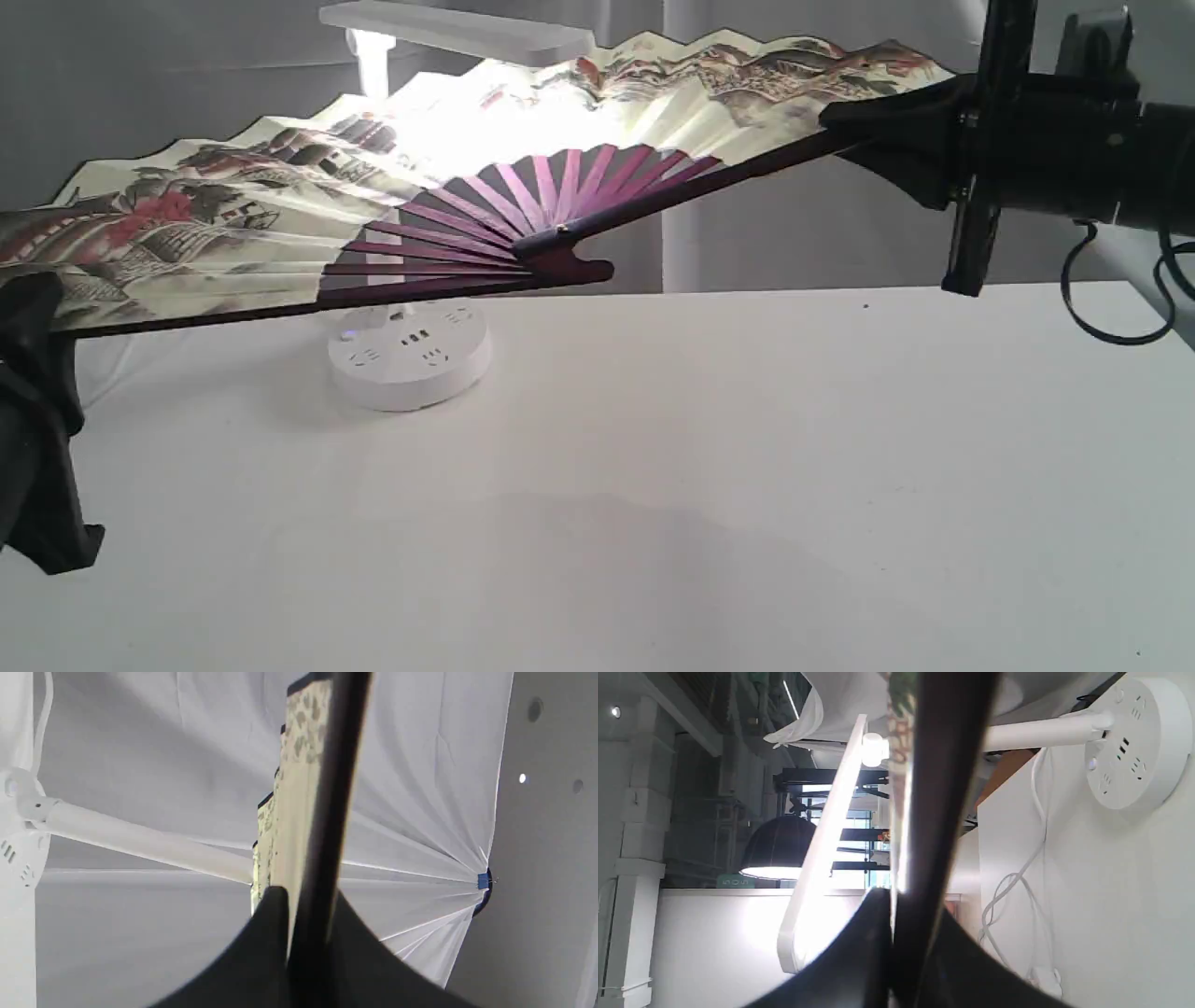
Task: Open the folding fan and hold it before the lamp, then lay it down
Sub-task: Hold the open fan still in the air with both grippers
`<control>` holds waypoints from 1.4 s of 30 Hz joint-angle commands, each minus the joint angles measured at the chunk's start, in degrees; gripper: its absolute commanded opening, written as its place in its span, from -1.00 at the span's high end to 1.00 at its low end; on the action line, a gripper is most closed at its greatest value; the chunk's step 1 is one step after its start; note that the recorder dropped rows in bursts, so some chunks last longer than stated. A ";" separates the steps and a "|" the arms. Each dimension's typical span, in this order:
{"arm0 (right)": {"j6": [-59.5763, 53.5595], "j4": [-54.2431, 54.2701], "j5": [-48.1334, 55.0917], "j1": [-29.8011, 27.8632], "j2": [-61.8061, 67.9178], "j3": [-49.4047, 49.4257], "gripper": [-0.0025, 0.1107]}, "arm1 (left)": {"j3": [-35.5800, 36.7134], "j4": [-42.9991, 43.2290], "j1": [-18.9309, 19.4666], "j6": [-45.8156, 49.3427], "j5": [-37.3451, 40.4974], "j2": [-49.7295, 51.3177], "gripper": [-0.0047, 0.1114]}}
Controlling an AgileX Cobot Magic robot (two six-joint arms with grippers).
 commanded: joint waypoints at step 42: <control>-1.70 -3.82 -1.76 -0.91 -0.40 -0.01 0.96 | 0.12 -1.67 0.80 -4.16 -5.66 -1.24 0.92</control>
